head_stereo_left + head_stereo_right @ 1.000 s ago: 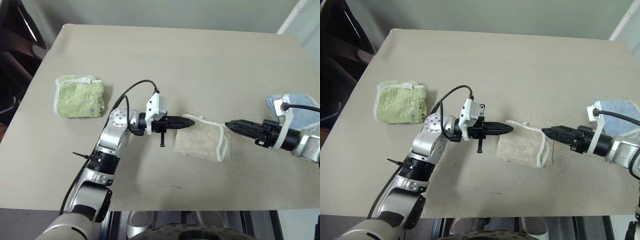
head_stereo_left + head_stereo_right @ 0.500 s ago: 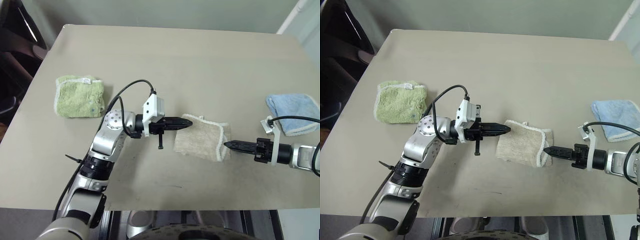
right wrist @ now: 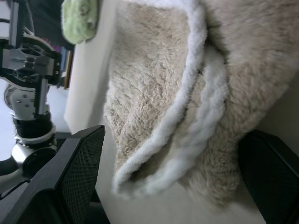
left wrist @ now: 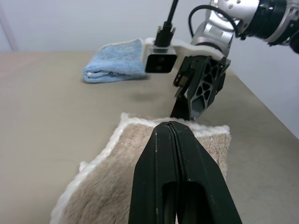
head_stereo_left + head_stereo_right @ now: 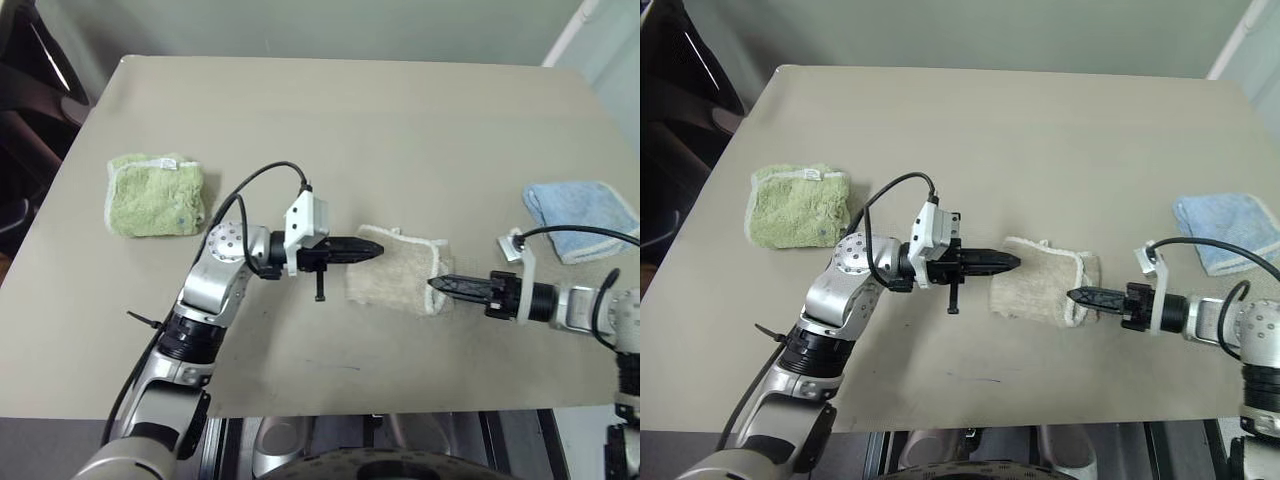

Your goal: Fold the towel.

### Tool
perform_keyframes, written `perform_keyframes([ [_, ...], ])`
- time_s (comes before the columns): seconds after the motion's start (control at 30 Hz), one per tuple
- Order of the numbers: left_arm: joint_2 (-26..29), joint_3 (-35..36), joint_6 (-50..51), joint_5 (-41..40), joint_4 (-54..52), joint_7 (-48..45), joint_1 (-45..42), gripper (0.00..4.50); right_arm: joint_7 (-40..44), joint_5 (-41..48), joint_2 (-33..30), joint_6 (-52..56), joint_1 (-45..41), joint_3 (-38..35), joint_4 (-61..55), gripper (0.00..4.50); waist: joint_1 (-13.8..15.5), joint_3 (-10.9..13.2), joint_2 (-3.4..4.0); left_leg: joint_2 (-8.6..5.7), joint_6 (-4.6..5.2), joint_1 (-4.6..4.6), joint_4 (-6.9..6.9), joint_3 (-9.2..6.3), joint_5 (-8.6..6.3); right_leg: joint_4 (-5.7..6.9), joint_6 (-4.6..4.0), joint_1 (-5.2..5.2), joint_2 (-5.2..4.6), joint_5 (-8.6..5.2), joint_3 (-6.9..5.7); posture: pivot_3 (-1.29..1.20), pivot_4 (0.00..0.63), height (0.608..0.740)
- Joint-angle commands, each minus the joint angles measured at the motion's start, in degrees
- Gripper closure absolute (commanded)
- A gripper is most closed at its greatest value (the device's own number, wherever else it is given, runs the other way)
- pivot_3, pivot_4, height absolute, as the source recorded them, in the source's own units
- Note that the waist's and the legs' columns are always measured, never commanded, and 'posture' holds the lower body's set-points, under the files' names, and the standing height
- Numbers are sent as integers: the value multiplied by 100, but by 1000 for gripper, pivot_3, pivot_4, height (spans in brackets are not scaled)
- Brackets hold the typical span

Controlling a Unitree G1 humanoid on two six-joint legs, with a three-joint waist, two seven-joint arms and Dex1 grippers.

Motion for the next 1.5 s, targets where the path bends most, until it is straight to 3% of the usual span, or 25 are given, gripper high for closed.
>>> perform_keyframes([
  [0.03,21,-3,-193,-28,5,-81,42,4500,-13,-129,157,-29,-158,111,-5,32,-15,0,1,0,1,0,0,0,3,0,-1,0,0,1,0,0,150,733],
  [0.3,50,-17,-280,3,45,-76,99,4500,-51,-462,574,-70,-392,185,269,32,-55,-1,2,0,2,1,1,-2,14,-1,-25,0,0,10,0,0,150,733],
  [0.5,113,-18,-343,70,44,-62,162,4500,60,-569,460,29,-312,128,313,32,-74,-2,4,0,-2,3,-1,-5,33,-1,-45,1,1,19,0,0,150,733],
  [0.63,121,-49,-421,108,82,-55,158,4500,167,-561,356,115,-275,129,215,900,-57,-2,4,-1,-2,2,-1,-6,37,-1,-45,2,0,22,0,0,150,733],
  [0.93,34,-103,-495,131,157,-32,113,4500,194,-584,429,214,-363,162,92,4038,-57,-1,6,0,-5,-10,-5,-5,34,-4,-44,-10,1,14,0,0,150,733],
  [1.0,27,-108,-518,138,178,-36,104,4500,215,-562,394,237,-338,131,66,4486,-57,-1,6,-1,-5,-10,-5,-5,34,-4,-44,-9,0,14,0,0,150,733],
  [1.23,6,-112,-531,150,195,-12,111,4500,83,-378,438,394,-399,-177,-127,4486,-57,-1,6,-1,-5,-11,-5,-5,34,-4,-44,-9,1,14,0,0,150,733],
  [1.5,-70,-134,-645,207,380,-31,16,4500,-1006,705,579,522,-1085,-1431,-821,4486,-51,3,19,-1,-4,-12,-5,-6,35,-4,-44,-11,3,15,1,0,150,733],
])
